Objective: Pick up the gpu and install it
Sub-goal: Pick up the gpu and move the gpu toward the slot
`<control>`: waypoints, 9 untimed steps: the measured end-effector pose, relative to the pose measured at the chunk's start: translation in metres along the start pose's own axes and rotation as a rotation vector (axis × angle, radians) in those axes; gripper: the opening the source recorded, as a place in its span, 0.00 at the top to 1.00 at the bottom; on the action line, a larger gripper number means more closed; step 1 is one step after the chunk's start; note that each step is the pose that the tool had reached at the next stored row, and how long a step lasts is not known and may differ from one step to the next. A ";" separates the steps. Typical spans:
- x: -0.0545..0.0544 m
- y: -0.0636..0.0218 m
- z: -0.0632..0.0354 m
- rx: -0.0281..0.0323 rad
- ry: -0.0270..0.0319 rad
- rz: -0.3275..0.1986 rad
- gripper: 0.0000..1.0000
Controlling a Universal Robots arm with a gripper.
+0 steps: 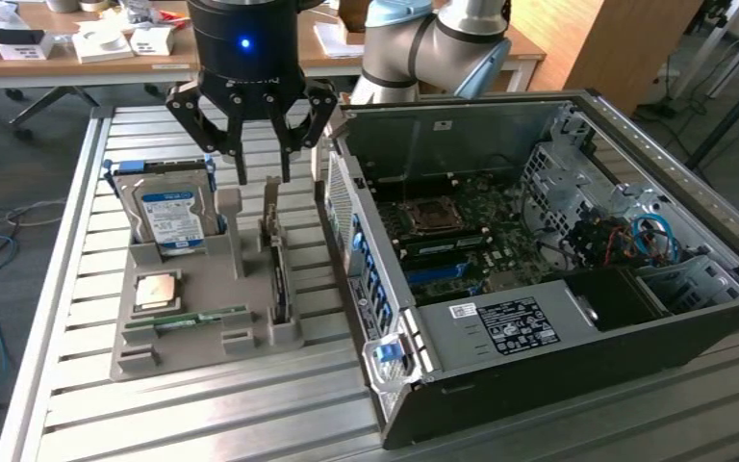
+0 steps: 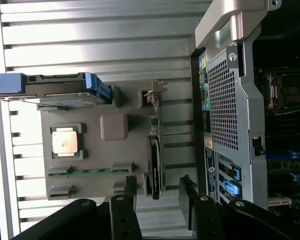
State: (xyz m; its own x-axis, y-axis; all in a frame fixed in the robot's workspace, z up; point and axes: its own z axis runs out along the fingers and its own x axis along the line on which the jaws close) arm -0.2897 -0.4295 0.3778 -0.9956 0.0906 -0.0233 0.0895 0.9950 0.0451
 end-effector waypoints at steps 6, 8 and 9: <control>0.000 0.0000 0.0003 -0.0001 -0.0001 0.000 0.53; 0.000 -0.0001 0.0016 -0.0003 -0.0003 0.000 0.53; 0.000 -0.0001 0.0026 -0.0001 -0.0001 0.000 0.53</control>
State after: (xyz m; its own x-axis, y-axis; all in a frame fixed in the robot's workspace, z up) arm -0.2897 -0.4295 0.3751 -0.9956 0.0906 -0.0233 0.0894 0.9950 0.0451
